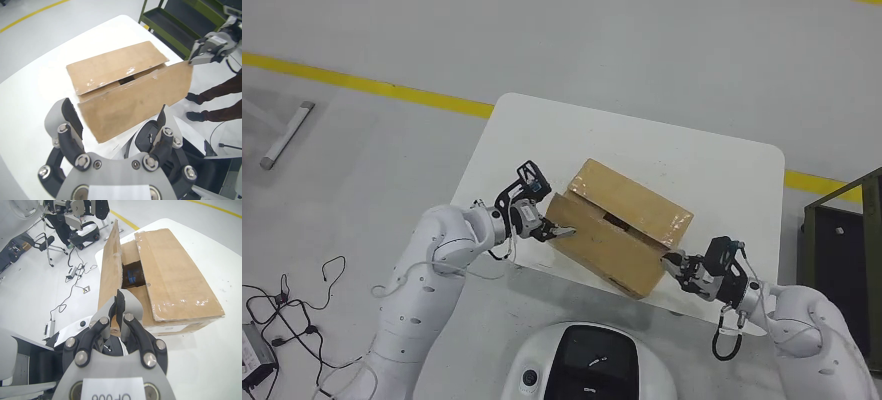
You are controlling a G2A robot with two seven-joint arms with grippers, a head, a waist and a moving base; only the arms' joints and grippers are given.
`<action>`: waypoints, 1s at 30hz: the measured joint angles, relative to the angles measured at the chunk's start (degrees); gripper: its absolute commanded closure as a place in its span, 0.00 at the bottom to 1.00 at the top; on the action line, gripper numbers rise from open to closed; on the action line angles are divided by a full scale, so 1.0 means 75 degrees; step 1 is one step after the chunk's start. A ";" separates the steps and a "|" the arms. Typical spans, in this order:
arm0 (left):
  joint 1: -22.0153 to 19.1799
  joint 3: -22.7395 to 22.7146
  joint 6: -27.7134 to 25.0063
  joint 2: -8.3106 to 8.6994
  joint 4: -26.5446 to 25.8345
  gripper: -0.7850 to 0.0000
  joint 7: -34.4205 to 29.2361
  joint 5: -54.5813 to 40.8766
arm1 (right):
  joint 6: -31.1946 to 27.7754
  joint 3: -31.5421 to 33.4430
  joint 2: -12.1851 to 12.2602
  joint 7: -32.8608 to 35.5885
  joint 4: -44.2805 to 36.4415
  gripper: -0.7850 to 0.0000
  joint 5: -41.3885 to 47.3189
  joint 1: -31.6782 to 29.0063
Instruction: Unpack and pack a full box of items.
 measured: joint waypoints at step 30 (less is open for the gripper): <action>-0.0011 0.0728 -0.0366 0.0229 0.0674 1.00 0.0483 -0.0122 | -0.0230 0.0703 0.0399 -0.1113 -0.0738 1.00 -0.0997 -0.0649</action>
